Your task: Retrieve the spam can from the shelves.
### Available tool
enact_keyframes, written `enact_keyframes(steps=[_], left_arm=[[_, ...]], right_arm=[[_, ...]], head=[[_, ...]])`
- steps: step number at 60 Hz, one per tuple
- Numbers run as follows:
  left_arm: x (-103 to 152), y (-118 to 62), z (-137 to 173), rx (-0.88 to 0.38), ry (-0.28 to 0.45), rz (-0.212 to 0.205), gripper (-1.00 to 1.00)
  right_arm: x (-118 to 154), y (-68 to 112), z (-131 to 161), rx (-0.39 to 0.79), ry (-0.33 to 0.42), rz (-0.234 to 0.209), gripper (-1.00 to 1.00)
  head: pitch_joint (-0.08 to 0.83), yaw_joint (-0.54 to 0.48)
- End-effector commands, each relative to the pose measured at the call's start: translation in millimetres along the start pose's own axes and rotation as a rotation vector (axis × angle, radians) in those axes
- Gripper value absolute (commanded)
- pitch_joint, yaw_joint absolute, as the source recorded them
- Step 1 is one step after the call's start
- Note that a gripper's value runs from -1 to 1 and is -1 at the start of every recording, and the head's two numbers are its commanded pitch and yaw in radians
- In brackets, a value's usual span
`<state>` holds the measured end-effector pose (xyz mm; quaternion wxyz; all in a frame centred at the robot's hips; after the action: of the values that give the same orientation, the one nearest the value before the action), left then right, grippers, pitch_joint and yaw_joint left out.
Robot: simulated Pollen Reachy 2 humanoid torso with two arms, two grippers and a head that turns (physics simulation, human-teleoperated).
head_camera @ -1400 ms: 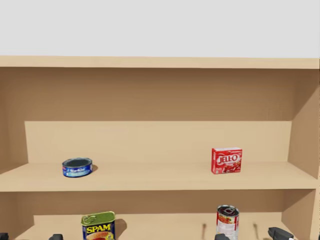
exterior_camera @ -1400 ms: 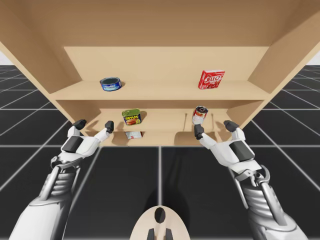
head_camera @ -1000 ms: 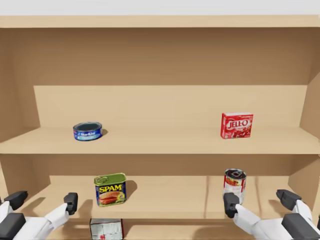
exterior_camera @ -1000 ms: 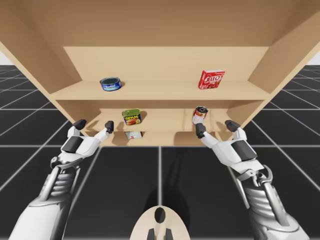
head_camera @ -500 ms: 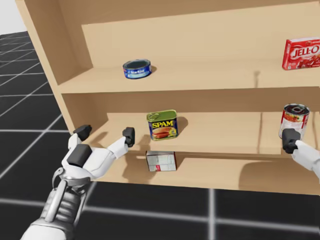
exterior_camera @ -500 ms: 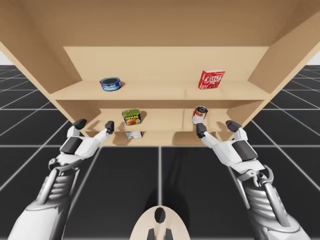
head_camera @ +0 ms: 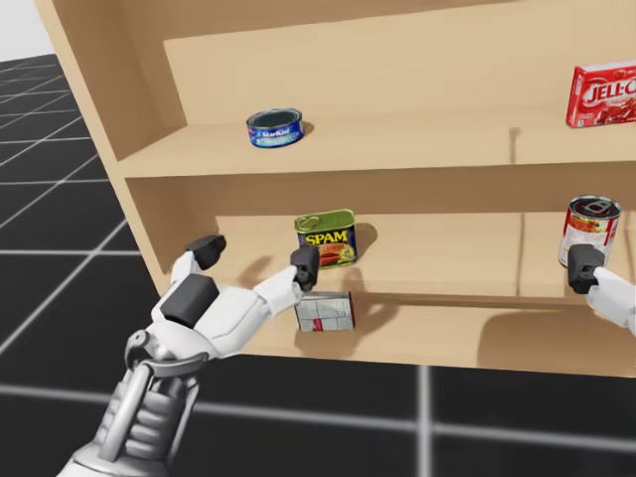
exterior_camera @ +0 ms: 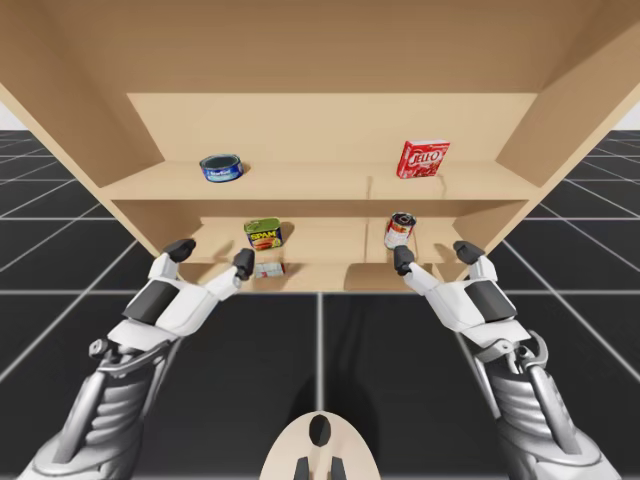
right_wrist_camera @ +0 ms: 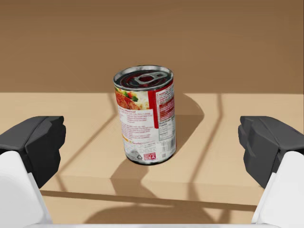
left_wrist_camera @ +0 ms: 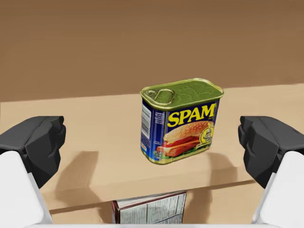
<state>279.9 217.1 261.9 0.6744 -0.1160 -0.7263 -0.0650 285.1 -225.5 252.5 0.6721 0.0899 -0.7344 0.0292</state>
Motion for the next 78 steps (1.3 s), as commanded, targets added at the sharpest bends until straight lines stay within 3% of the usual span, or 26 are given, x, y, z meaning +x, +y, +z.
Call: enact_keyframes(steps=[1, 10, 15, 32, 53, 54, 55, 56, 57, 58, 67, 78], left_arm=[[-4, -38.9, -8, -0.062, 0.056, 0.112, -1.0], [-15, -56.8, -28, -0.078, 0.12, 0.156, -1.0], [-21, -62.3, -42, -0.047, 0.124, 0.148, -1.0], [-34, -64.1, -91, 0.045, 0.13, 0.136, -1.0], [-52, -61.8, -133, 0.11, 0.181, 0.19, -1.0], [-54, -62.1, -133, 0.117, 0.184, 0.191, -0.89], [-55, -62.3, -133, 0.119, 0.183, 0.195, -0.44], [-56, -62.4, -132, 0.116, 0.184, 0.198, 0.2], [-56, -62.9, -132, 0.113, 0.186, 0.195, 0.64], [-57, -63.6, -131, 0.109, 0.187, 0.194, 0.96], [-50, -68.2, -126, 0.097, 0.164, 0.183, 1.0], [-23, -72.6, -115, 0.056, 0.084, 0.143, 1.0]], right_arm=[[-1, 2.1, 1, -0.004, 0.0, -0.015, -1.0], [-1, 1.6, 1, -0.006, 0.0, -0.016, -1.0], [-1, 1.7, 1, -0.008, 0.0, -0.018, -1.0], [0, 1.1, 2, -0.011, 0.0, -0.023, -1.0], [-2, 0.4, 1, -0.01, 0.004, -0.026, -1.0], [-2, 0.3, 1, -0.01, 0.004, -0.026, -1.0], [-2, 0.3, 1, -0.01, 0.004, -0.026, -1.0], [-2, 0.3, 1, -0.01, 0.004, -0.026, -1.0], [-2, 0.2, 1, -0.01, 0.004, -0.026, -1.0], [-2, 0.1, 1, -0.01, 0.004, -0.026, -1.0], [-2, 0.2, 1, -0.009, 0.006, -0.026, -1.0], [-3, 0.6, 0, -0.01, 0.006, -0.03, -1.0]], head=[[0.431, 0.23], [0.433, 0.23], [0.435, 0.23], [0.439, 0.23], [0.444, 0.22], [0.444, 0.22], [0.444, 0.22], [0.444, 0.22], [0.444, 0.22], [0.445, 0.22], [0.446, 0.22], [0.442, 0.22]])
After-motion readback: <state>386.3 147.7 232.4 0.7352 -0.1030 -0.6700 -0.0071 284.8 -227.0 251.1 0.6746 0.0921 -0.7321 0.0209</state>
